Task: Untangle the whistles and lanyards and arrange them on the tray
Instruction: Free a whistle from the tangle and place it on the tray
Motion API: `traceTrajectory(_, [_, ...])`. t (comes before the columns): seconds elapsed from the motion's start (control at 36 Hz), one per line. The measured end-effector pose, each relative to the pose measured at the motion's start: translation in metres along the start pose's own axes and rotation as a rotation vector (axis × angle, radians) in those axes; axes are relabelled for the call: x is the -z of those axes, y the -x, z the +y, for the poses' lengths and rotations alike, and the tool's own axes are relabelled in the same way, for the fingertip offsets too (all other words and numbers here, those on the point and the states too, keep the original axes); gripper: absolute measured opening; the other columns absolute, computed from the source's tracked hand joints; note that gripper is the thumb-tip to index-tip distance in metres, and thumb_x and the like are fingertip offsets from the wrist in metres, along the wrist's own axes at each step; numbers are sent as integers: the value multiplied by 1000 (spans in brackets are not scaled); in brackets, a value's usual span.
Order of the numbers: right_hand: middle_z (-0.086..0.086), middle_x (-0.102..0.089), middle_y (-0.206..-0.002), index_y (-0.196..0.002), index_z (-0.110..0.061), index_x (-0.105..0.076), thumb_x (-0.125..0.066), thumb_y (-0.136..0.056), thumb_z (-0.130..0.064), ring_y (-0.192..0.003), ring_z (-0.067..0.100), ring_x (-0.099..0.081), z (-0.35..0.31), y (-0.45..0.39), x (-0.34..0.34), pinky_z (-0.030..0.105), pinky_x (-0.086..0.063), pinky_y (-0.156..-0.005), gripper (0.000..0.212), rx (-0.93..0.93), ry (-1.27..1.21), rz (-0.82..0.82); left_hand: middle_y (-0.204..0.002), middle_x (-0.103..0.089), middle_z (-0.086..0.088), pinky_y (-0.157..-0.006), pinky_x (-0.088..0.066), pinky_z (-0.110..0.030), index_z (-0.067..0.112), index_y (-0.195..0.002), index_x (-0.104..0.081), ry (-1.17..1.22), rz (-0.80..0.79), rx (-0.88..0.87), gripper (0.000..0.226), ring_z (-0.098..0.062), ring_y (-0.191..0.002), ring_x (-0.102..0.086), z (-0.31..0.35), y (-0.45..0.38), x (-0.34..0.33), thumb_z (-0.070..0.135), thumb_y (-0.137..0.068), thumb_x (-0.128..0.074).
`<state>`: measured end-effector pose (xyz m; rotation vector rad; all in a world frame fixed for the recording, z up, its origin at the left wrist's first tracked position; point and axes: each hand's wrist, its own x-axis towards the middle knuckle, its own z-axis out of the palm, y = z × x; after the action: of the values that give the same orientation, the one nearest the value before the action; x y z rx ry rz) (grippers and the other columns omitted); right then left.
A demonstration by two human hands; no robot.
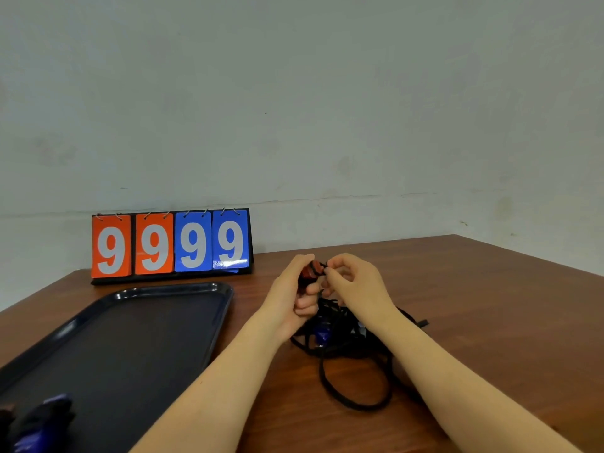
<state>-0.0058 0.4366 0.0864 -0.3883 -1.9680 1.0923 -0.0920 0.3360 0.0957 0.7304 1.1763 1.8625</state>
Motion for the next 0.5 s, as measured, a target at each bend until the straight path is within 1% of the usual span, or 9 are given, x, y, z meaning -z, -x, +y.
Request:
traceTrajectory(0.08, [3,-67,-75,-94,-10,-63,-55,-93,-10,-60,9,-62,-1,-2,0,21,-46,-50,8,-44,-123,-22,-51,-37,3,-37,-14,-16,9,-81,-57,82,-58,13,33,-5,-35,-25,3,1,-2,41,-84,-63])
traceTrajectory(0.14, [4,-66,-71,-90,-6,-63,-53,-92,-7,-63,19,-58,-2,-3,1,22,-46,-52,10,-84,-223,-26,-51,-36,4,-40,-14,-17,9,-75,-56,60,-82,10,34,-5,-36,-24,2,0,-3,41,-78,-67])
traceTrajectory(0.17, [5,-66,-69,-89,-5,-63,-53,-92,-6,-65,23,-56,-3,-4,2,24,-46,-54,11,-105,-271,-27,-51,-35,5,-42,-14,-18,9,-76,-56,44,-85,10,33,-5,-37,-24,1,-1,-2,40,-78,-67])
traceTrajectory(0.22, [10,-65,-71,-88,-2,-63,-52,-93,-7,-68,26,-55,-3,-5,4,31,-46,-59,13,-140,-358,-44,-51,-35,5,-42,-15,-18,6,-89,-56,28,-86,4,31,-5,-38,-25,0,-1,-2,36,-84,-64])
traceTrajectory(0.28, [15,-61,-74,-83,-4,-61,-51,-93,-7,-66,24,-53,-4,-5,5,29,-41,-57,15,-171,-463,-96,-54,-36,4,-42,-15,-19,7,-94,-55,-16,-80,-27,27,-6,-39,-25,-1,-3,-1,33,-90,-59])
traceTrajectory(0.33, [16,-59,-72,-79,-4,-58,-48,-93,-7,-61,19,-52,-5,-4,6,27,-36,-53,17,-230,-576,-163,-56,-39,2,-41,-17,-19,6,-97,-56,-66,-53,-74,25,-7,-42,-27,-3,-5,0,31,-93,-57])
traceTrajectory(0.42, [5,-55,-63,-79,-5,-55,-46,-92,-11,-56,14,-48,-6,-4,5,26,-32,-51,18,-306,-696,-255,-63,-49,0,-41,-22,-18,5,-100,-59,-74,-21,-99,24,-7,-45,-33,-4,-8,1,28,-92,-58])
traceTrajectory(0.5, [2,-47,-63,-79,-8,-53,-44,-92,-14,-56,13,-43,-4,-6,6,26,-28,-52,17,-345,-763,-302,-72,-55,-2,-43,-28,-18,7,-96,-65,-83,4,-100,21,-7,-52,-39,-6,-11,3,27,-92,-59])
